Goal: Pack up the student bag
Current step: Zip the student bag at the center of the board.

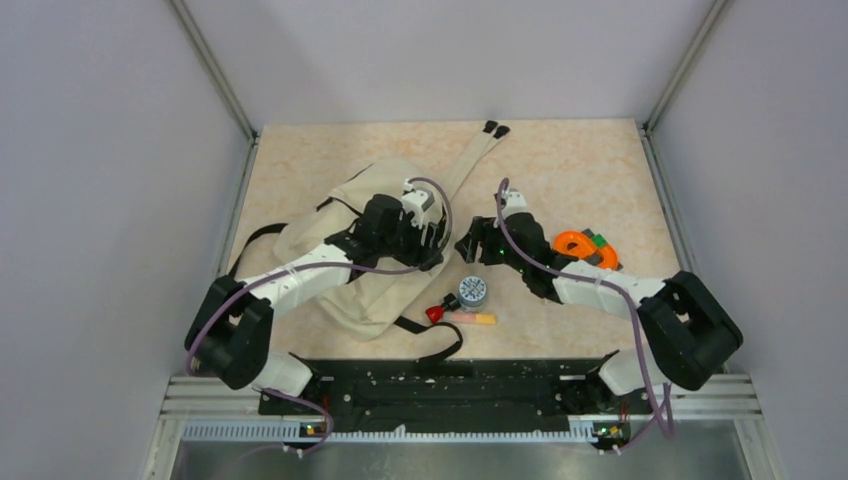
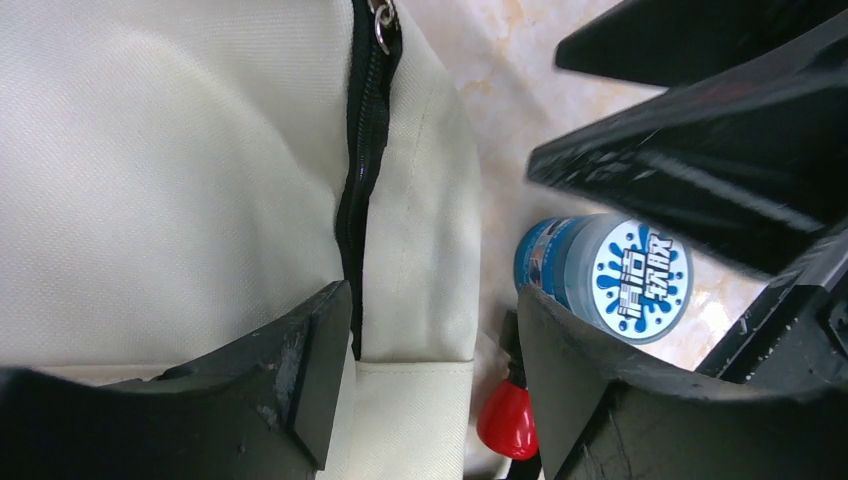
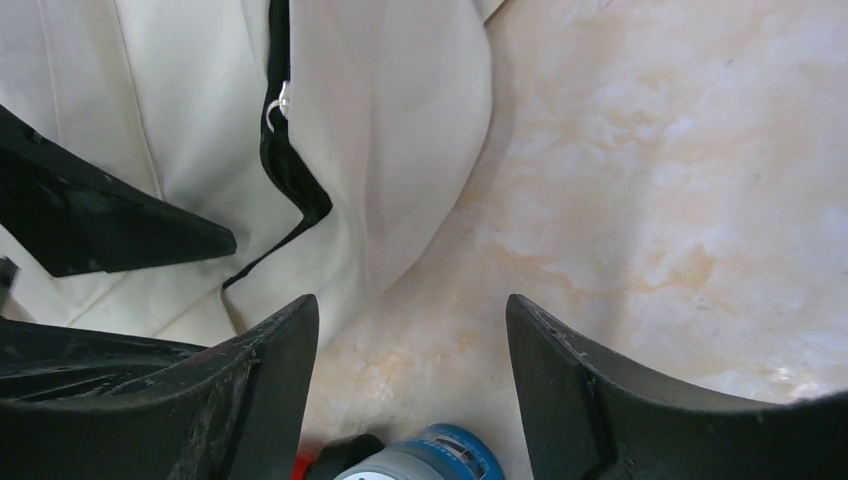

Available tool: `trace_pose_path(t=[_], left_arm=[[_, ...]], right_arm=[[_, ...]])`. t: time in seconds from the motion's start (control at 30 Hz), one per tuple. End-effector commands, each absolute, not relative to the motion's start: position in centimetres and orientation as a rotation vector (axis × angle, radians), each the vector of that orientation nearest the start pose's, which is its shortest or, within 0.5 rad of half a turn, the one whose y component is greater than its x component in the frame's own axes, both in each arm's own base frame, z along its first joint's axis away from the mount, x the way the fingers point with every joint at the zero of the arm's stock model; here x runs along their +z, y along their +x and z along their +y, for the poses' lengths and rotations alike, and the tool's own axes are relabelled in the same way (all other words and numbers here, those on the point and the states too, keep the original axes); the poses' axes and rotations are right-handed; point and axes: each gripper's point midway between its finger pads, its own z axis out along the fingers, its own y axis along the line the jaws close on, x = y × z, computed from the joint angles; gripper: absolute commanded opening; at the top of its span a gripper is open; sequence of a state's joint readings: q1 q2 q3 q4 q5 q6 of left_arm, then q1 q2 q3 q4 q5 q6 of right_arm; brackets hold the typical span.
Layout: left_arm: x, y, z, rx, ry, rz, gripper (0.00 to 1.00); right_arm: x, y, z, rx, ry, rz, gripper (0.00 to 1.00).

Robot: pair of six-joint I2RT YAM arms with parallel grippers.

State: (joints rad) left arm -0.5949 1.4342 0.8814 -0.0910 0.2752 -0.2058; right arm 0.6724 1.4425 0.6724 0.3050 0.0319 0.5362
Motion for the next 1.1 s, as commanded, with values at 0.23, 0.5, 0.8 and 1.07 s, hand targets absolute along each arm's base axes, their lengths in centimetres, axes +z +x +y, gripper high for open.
trace_pose_path(t=[0.23,0.5,0.8,1.07], left_arm=[[9.5,29.8,-27.6,-0.65,0.67,2.23,0.67],[9.7,29.9,-28.0,-0.679,0.622,2.233,0.65],[11.8,28.2,-29.3,-0.867,0.545,2.147,0.33],[13.5,26.8,-29.1,-0.884,0.527,2.039,0.1]], right_arm=[[15.1,32.1,23.4,0.68,-0.045,1.97,0.7],[15.4,31.8,23.4,0.684,-0.061,1.967,0.7],[15.1,31.8,23.6,0.684,-0.075,1.969,0.7],[15.3,31.7,24.3,0.723,-0.11,1.957,0.7]])
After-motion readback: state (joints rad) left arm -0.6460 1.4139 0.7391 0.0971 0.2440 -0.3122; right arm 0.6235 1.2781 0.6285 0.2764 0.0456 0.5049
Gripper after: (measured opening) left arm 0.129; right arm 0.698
